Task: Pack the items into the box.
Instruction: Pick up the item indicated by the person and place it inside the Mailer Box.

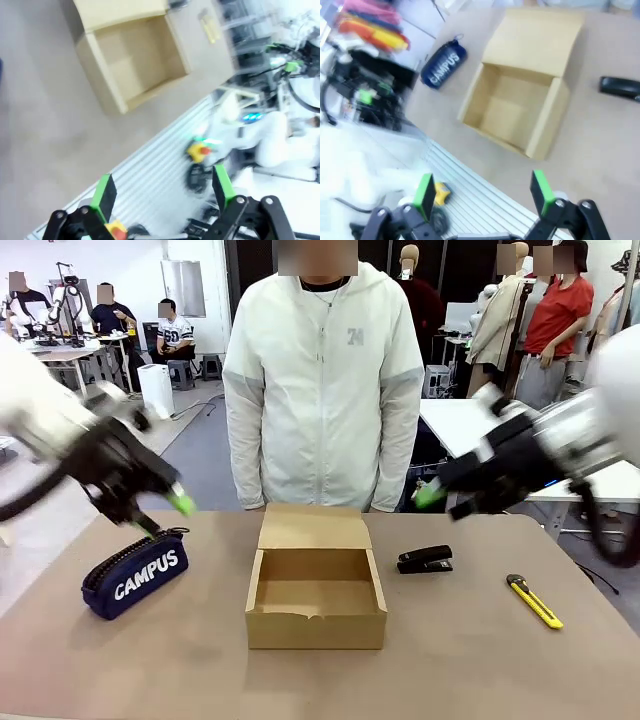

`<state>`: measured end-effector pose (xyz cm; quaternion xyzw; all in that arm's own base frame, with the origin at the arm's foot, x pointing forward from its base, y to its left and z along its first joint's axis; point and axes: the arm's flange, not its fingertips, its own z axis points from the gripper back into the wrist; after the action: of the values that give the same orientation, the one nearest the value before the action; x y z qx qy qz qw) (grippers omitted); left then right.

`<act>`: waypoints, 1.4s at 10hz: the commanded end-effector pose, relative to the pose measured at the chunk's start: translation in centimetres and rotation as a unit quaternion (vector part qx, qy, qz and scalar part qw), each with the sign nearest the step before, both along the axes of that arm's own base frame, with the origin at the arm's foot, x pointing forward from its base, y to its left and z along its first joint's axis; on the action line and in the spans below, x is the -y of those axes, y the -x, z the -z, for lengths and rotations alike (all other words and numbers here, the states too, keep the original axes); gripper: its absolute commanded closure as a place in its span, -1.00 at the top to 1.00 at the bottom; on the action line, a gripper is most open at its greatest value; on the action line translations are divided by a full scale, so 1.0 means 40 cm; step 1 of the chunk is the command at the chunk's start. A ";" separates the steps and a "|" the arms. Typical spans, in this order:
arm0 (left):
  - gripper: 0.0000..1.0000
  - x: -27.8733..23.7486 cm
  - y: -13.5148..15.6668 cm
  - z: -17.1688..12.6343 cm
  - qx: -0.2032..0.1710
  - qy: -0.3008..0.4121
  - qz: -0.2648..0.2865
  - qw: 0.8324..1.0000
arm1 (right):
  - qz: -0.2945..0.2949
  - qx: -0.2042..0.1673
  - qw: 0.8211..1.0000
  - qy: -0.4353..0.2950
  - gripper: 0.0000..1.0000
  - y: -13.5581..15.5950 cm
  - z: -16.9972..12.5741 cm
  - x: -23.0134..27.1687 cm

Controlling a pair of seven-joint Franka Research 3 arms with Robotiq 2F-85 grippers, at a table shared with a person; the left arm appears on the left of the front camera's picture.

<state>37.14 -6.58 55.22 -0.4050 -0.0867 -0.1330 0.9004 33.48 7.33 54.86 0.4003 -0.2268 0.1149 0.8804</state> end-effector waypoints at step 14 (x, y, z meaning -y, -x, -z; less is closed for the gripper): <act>1.00 -0.822 0.365 0.161 -0.036 0.300 -0.388 0.871 | 0.356 -0.073 0.893 -0.264 1.00 0.254 0.171 0.838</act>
<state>22.83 26.00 48.91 -0.5907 -0.2370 0.2769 0.7199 23.01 -25.92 48.09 0.5131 -0.2988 -0.3090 0.7429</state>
